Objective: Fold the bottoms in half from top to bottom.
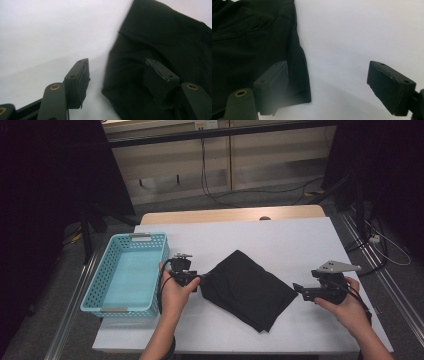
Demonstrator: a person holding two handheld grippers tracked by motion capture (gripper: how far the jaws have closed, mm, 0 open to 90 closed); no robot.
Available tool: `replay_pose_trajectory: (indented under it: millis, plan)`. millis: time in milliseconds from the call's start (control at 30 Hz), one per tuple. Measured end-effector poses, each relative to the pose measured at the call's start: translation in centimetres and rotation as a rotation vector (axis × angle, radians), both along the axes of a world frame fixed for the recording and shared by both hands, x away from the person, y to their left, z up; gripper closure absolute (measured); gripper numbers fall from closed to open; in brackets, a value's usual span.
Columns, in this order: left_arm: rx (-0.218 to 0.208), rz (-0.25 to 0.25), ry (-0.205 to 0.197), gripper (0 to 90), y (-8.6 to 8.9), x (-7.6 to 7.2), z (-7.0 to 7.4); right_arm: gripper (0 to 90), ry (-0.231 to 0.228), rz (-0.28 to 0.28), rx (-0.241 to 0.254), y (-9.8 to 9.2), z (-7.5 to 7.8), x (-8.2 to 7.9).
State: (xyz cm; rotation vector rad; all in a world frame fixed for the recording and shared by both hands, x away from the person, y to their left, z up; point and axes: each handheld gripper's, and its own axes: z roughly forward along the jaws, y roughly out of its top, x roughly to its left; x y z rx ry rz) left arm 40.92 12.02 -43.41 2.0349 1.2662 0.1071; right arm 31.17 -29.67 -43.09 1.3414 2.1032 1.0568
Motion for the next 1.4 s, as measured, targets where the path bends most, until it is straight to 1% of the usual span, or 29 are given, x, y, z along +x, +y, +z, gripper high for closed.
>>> replay_pose_trajectory:
  millis: [33,67,100,167,233,267,333,400,433,467,500,567,600,767,900,933,1033,1067,1133,1200,1267,1300,1367,1400]
  plan:
    - [0.007,0.0,0.008,37.7,0.0,-0.1,-0.3,17.1,0.001,0.001,0.0,0.1,0.0,0.1]
    - [0.003,0.005,0.017,38.0,0.0,-0.1,-0.6,17.1,0.0,0.007,0.0,0.2,0.0,0.1]
    - [0.008,0.003,0.028,40.2,0.0,-0.2,-0.8,17.1,0.002,0.01,-0.001,0.3,0.0,0.2]
    - [0.01,0.013,0.013,43.3,0.0,-0.4,-1.1,17.2,0.0,0.017,0.001,0.6,0.0,0.4]
    - [0.03,0.0,0.001,44.6,-0.1,-0.5,-1.0,17.2,0.0,0.028,0.003,0.9,0.0,0.5]
    - [0.037,0.006,-0.01,47.2,-0.1,-0.6,-1.1,17.2,0.002,0.029,0.003,1.0,0.0,0.6]
    - [0.031,-0.013,-0.015,50.1,-0.2,-0.7,-1.2,17.1,0.006,0.036,0.001,1.2,-0.1,0.8]
    - [0.033,-0.006,-0.025,56.1,-0.4,-0.9,-1.3,17.1,0.008,0.041,-0.002,1.3,-0.2,0.9]
    - [0.023,-0.007,-0.021,60.0,-0.6,-0.9,-1.3,17.1,0.007,0.043,-0.003,1.4,-0.2,0.9]
    - [0.032,-0.013,-0.02,65.2,-0.6,-0.9,-1.3,17.1,0.006,0.043,-0.002,1.4,-0.2,0.9]
    - [0.033,-0.013,-0.019,67.9,-0.7,-0.9,-1.3,17.2,0.006,0.043,-0.001,1.5,-0.1,0.9]
    - [0.002,-0.017,0.006,75.2,-0.8,-0.8,-1.3,17.1,0.003,0.043,0.001,1.5,-0.1,0.9]
    - [0.001,-0.018,0.006,77.8,-0.9,-0.8,-1.4,17.1,0.002,0.042,0.001,1.5,0.0,0.8]
    - [-0.01,-0.016,0.031,82.3,-0.7,0.0,-0.8,17.1,0.004,0.041,0.004,1.3,-0.1,0.6]
    - [-0.039,0.008,0.029,83.1,0.1,0.9,-0.1,17.1,0.004,0.042,0.01,1.3,-0.2,0.5]
    - [-0.04,0.015,0.025,83.1,0.3,1.2,0.0,16.9,0.004,0.045,0.011,1.3,-0.2,0.4]
    - [-0.025,0.03,0.014,83.0,0.4,2.2,0.6,16.6,0.005,0.046,0.021,1.5,-0.3,0.4]
    - [-0.012,0.034,0.008,83.0,0.4,2.6,0.9,16.5,0.005,0.046,0.022,1.6,-0.3,0.4]
    - [0.003,0.044,-0.008,83.1,0.3,3.4,1.4,16.3,0.006,0.05,0.025,2.2,-0.4,0.5]
    - [0.004,0.062,-0.012,82.7,0.2,4.0,1.6,16.1,0.007,0.062,0.029,3.0,-0.5,0.6]
    - [0.019,0.075,-0.015,79.7,0.0,4.2,1.5,16.1,0.009,0.081,0.032,4.0,-0.6,0.8]
    - [0.029,0.077,-0.016,76.5,0.0,4.2,1.5,16.1,0.01,0.093,0.031,4.5,-0.6,0.8]
    - [0.037,0.089,-0.025,64.6,0.2,3.9,1.4,16.1,0.007,0.106,0.026,5.4,-0.6,1.0]
    - [0.028,0.097,-0.027,58.2,0.3,3.8,1.4,16.1,0.003,0.111,0.024,5.8,-0.7,1.2]
